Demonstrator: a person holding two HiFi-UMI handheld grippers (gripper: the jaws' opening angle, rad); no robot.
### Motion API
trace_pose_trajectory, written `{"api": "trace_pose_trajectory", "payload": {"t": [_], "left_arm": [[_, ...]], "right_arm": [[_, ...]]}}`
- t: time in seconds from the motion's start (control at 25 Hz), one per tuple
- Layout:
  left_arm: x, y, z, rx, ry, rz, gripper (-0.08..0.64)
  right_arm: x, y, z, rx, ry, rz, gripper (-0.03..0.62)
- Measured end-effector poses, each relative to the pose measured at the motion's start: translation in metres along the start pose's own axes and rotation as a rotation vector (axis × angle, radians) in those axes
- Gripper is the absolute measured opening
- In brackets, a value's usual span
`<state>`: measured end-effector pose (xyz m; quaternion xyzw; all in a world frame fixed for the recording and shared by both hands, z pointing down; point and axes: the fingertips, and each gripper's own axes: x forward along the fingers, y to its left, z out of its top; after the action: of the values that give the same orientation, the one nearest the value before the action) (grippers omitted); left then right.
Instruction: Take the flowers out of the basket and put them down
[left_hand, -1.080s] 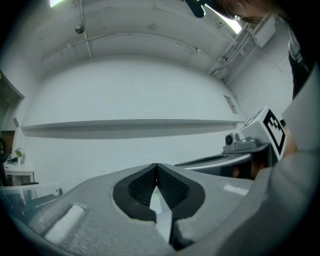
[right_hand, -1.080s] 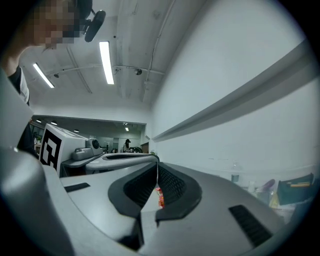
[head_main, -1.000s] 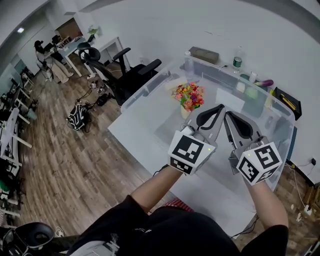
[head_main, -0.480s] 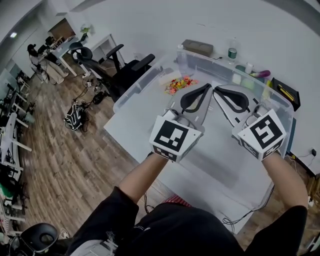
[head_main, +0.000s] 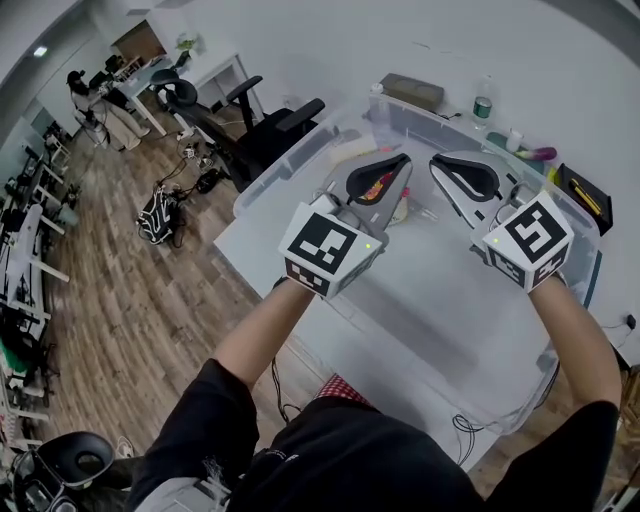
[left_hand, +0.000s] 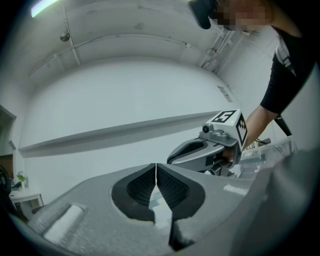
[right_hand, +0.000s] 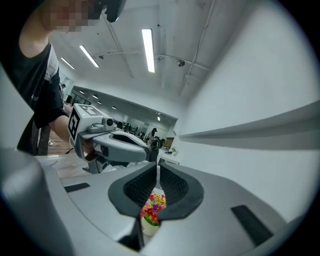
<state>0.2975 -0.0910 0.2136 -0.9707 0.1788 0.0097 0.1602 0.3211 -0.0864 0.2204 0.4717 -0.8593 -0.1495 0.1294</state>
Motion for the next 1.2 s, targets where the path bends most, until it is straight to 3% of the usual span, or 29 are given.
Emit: {"api": "trace_pose_trajectory", "payload": {"t": [0.2, 0.36, 0.6, 0.92, 1.12, 1.2], "left_arm": [[-0.003, 0.027, -0.025, -0.029, 0.066, 0.013, -0.008], [0.000, 0.048, -0.039, -0.022, 0.102, 0.020, -0.008], [0.017, 0.047, -0.063, -0.057, 0.128, -0.132, -0.008], [0.028, 0.057, -0.107, -0.092, 0.222, -0.183, -0.006], [0.031, 0.064, -0.122, -0.175, 0.254, -0.212, -0.006], [0.032, 0.064, -0.127, -0.175, 0.270, -0.232, -0.006]], "right_arm": [[0.014, -0.009, -0.034, 0.097, 0.023, 0.017, 0.014], [0.027, -0.013, -0.051, 0.104, 0.037, 0.043, 0.014], [0.050, -0.015, -0.086, 0.153, 0.070, 0.079, 0.014], [0.069, -0.015, -0.142, 0.215, 0.134, 0.098, 0.018], [0.077, -0.011, -0.168, 0.255, 0.154, 0.123, 0.125], [0.080, -0.010, -0.178, 0.266, 0.158, 0.126, 0.152]]}}
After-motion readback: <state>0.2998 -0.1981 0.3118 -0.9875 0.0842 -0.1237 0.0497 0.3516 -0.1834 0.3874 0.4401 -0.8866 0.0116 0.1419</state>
